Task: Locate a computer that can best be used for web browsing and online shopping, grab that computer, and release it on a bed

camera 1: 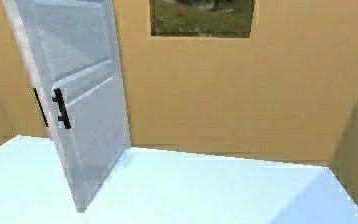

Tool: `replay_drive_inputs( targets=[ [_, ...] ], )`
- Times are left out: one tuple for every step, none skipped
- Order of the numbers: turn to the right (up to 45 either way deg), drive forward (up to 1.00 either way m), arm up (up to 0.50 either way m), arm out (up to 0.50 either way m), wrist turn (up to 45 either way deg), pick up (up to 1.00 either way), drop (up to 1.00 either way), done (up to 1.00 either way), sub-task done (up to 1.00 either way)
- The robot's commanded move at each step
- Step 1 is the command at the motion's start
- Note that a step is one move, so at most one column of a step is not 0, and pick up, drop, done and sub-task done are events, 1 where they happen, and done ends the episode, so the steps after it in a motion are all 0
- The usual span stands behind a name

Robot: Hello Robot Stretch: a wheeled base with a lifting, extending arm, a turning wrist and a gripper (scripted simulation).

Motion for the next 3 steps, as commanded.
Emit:
replay_drive_inputs(
  targets=[
    [9.0, 0.0, 0.0, 0.0, 0.0, 0.0, 0.0, 0.0, 0.0],
    [0.0, 0.25, 0.0, 0.0, 0.0, 0.0, 0.0, 0.0, 0.0],
    [-45.0, 0.0, 0.0, 0.0, 0.0, 0.0, 0.0, 0.0, 0.0]
  ],
)
